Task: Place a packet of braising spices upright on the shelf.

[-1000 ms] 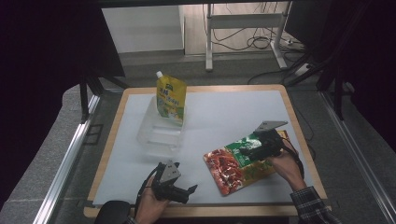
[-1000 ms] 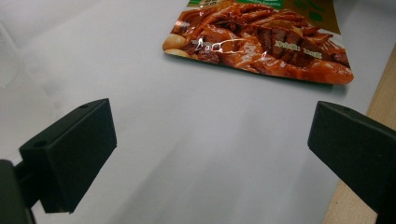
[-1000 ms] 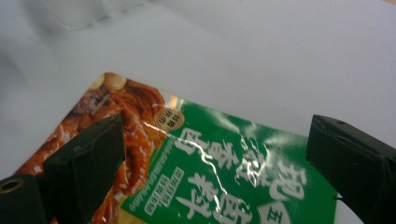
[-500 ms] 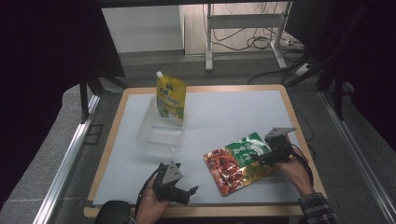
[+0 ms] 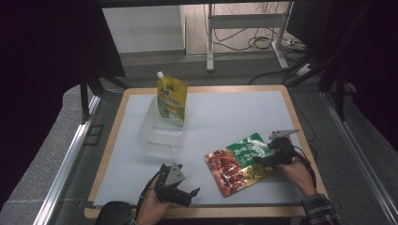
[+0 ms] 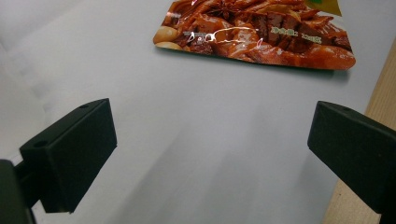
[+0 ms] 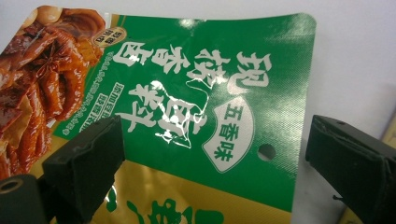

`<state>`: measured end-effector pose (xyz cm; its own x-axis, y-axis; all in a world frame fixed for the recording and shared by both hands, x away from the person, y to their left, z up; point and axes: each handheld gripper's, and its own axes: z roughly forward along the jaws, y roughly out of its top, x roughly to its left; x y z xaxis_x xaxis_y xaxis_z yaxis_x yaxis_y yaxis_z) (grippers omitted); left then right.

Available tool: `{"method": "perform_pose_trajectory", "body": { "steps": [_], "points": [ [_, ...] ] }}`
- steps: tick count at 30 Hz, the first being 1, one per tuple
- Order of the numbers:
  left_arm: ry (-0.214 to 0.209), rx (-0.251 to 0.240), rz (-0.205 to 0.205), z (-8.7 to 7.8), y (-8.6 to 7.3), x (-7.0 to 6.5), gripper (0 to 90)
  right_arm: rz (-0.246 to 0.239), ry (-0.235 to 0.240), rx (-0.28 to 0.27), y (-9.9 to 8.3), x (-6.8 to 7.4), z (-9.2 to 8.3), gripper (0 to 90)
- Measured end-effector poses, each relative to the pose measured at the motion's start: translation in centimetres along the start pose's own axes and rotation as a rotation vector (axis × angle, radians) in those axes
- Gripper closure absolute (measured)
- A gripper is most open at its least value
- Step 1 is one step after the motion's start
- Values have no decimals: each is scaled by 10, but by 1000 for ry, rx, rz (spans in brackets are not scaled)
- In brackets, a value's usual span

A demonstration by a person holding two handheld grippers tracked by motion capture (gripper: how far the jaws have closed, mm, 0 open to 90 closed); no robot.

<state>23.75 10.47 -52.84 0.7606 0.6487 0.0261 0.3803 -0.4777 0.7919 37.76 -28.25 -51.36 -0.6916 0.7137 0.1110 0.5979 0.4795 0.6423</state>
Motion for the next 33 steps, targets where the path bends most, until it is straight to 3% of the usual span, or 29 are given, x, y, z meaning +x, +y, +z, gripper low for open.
{"method": "perform_pose_trajectory", "body": {
  "steps": [9, 15, 18, 21, 25, 30, 33],
  "points": [
    [1, 7, 11, 1, 0, -1, 11, 49, 38, 14, -1, -2, 1, 47],
    [2, 9, 12, 1, 0, -1, 12, 74, 71, -11, 0, -2, -3, 47],
    [4, 10, 14, 1, 0, -1, 12, 103, 117, -27, 1, 1, -7, 49],
    [3, 11, 14, 1, 0, -2, 12, 100, 129, -27, 1, 4, -8, 51],
    [2, 12, 18, 2, 0, -2, 12, 91, 137, -8, 0, 8, -12, 77],
    [3, 16, 24, 3, 0, -3, 12, 127, 202, 13, -3, 9, -13, 75],
    [3, 18, 27, 3, 0, -4, 13, 134, 206, 30, -4, 7, -12, 82]
  ]
}}
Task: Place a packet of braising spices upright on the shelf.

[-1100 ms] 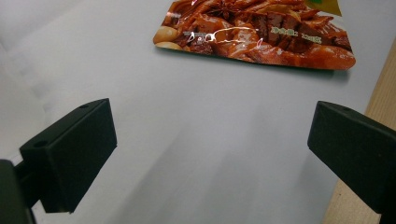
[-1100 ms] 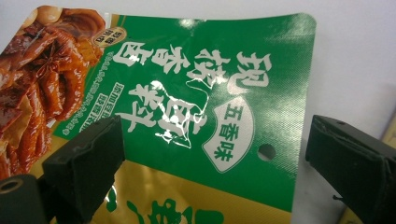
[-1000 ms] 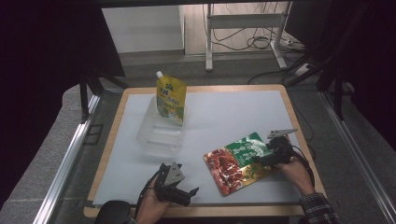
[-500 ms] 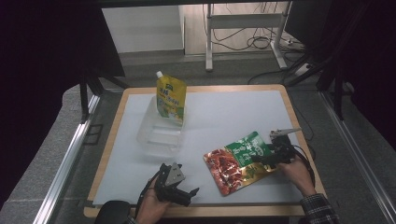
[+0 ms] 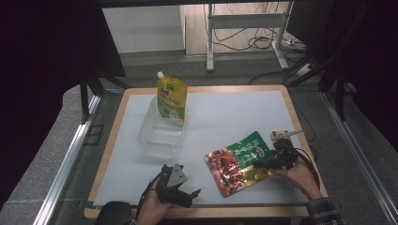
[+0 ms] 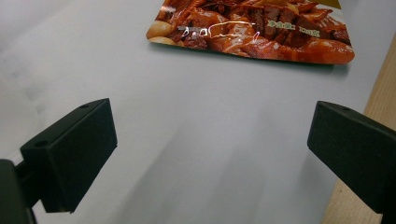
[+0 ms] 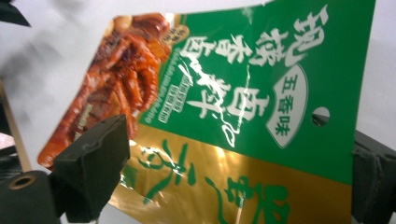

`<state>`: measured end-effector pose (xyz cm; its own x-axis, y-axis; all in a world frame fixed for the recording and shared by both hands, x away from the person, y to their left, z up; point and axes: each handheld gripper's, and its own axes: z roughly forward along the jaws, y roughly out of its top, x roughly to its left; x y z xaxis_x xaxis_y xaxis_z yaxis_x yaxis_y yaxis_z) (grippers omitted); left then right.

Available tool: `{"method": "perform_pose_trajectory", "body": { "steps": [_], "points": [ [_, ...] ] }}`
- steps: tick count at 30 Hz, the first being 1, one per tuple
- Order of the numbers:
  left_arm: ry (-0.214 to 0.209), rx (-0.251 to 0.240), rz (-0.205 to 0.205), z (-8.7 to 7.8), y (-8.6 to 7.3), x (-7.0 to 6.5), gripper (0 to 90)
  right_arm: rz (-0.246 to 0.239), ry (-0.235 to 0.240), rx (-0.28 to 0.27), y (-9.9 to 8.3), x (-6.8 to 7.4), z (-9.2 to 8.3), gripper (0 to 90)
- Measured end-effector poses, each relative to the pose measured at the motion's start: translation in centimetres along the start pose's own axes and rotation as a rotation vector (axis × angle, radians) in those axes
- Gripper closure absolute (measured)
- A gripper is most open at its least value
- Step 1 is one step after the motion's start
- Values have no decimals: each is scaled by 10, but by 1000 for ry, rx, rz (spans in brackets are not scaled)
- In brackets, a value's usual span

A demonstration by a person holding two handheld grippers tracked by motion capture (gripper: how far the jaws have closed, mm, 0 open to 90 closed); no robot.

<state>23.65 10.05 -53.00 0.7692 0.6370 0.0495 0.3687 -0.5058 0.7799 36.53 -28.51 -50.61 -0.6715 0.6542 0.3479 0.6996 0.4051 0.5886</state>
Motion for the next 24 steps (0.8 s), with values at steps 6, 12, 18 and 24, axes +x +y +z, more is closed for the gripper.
{"method": "perform_pose_trajectory", "body": {
  "steps": [6, 12, 18, 24],
  "points": [
    [3, 8, 10, 1, 0, -1, 14, -32, -128, 16, 1, 4, -6, 436],
    [9, 13, 17, 2, 0, -2, 14, -51, -183, 10, 3, 10, -10, 702],
    [14, 12, 17, 2, 0, -2, 14, -50, -209, 30, 4, 11, -8, 849],
    [17, 10, 19, 1, 0, -2, 14, -88, -228, 33, 5, 15, -9, 890]
  ]
}}
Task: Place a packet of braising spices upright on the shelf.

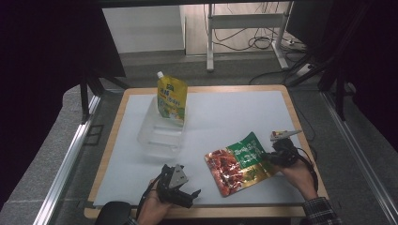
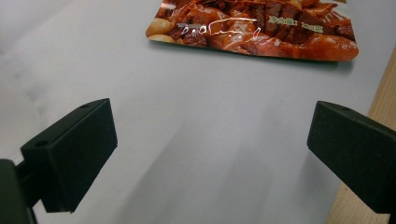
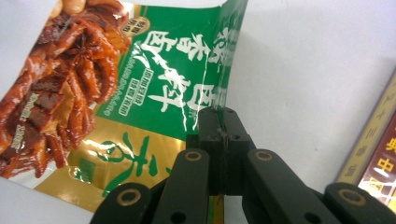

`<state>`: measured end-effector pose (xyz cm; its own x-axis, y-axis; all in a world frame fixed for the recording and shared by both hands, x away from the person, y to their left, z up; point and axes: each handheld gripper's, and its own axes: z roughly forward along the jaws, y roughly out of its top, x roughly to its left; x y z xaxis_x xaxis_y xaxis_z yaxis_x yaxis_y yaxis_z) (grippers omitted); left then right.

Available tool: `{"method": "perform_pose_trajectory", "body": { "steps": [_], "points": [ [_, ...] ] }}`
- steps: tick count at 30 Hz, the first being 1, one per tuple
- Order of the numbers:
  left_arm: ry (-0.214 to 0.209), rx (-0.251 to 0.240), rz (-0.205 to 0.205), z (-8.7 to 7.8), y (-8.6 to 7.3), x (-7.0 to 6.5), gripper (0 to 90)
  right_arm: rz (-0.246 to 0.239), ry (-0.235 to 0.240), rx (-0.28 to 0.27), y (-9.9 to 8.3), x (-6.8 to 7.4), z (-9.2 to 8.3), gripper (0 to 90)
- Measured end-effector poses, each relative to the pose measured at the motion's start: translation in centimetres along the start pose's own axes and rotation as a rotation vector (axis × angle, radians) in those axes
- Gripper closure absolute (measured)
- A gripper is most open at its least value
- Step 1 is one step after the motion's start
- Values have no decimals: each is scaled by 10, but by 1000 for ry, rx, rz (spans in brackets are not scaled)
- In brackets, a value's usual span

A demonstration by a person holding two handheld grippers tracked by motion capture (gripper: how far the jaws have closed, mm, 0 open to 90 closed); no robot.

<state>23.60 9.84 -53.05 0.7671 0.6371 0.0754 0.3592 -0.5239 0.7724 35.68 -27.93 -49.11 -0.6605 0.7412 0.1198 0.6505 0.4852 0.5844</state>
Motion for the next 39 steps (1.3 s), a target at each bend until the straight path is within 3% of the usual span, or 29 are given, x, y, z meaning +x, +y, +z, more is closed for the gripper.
{"method": "perform_pose_trajectory", "body": {
  "steps": [5, 18, 23, 39],
  "points": [
    [6, -7, -7, -1, 0, 2, 14, -21, -16, -20, 3, 5, -5, 892],
    [15, -14, -10, -4, 0, 4, 15, -22, 53, -88, 11, 4, -21, 892],
    [17, -17, -16, -5, 0, 6, 15, -1, 90, -128, 15, 4, -30, 892],
    [15, -17, -15, -4, 0, 4, 15, -42, 121, -181, 28, 15, -47, 892]
  ]
}}
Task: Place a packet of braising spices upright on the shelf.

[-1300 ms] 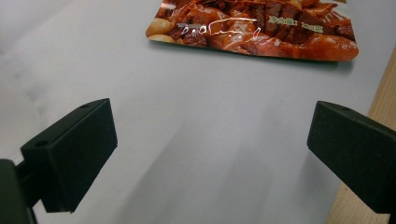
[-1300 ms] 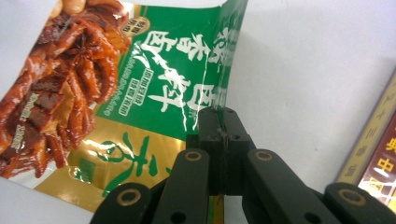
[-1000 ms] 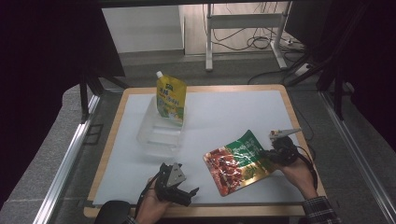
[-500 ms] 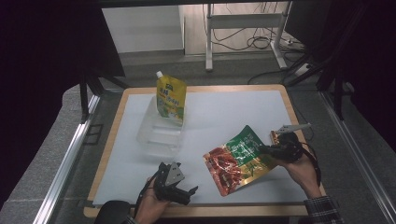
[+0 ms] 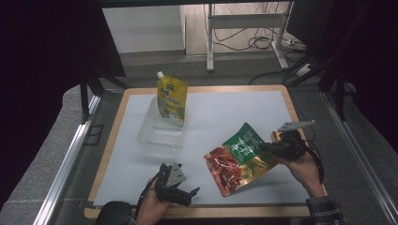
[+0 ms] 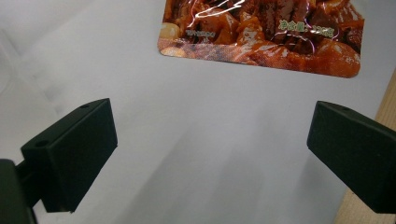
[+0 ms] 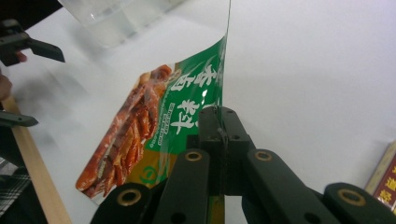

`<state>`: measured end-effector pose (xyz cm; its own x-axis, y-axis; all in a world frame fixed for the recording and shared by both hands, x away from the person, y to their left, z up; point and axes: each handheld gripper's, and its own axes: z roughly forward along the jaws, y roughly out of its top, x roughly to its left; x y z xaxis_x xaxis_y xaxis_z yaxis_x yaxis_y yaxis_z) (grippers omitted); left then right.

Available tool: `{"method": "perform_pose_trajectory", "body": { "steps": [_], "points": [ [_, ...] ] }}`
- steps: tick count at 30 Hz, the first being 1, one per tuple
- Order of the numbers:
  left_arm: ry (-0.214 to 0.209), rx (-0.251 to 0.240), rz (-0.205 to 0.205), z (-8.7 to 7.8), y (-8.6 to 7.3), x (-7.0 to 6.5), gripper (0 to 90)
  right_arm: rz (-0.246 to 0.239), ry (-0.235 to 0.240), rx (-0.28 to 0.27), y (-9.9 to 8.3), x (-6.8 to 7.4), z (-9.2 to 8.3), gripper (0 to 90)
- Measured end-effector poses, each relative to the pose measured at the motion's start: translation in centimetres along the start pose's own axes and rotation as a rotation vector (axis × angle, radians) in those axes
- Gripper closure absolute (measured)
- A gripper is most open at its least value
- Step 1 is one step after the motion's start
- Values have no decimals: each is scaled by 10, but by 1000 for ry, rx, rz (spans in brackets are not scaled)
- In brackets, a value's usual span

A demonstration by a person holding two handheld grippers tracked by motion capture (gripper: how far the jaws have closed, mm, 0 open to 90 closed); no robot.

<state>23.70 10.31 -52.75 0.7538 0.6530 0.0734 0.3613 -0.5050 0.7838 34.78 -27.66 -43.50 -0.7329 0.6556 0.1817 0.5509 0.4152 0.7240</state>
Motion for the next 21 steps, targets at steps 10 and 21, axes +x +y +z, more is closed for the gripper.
{"method": "perform_pose_trajectory", "body": {
  "steps": [10, 21],
  "points": [
    [5, -2, 1, -1, 0, 0, 14, -17, 42, -21, 21, 14, -7, 892],
    [11, -15, -14, -4, 0, 2, 12, -66, 63, -23, 45, 32, -8, 894]
  ]
}}
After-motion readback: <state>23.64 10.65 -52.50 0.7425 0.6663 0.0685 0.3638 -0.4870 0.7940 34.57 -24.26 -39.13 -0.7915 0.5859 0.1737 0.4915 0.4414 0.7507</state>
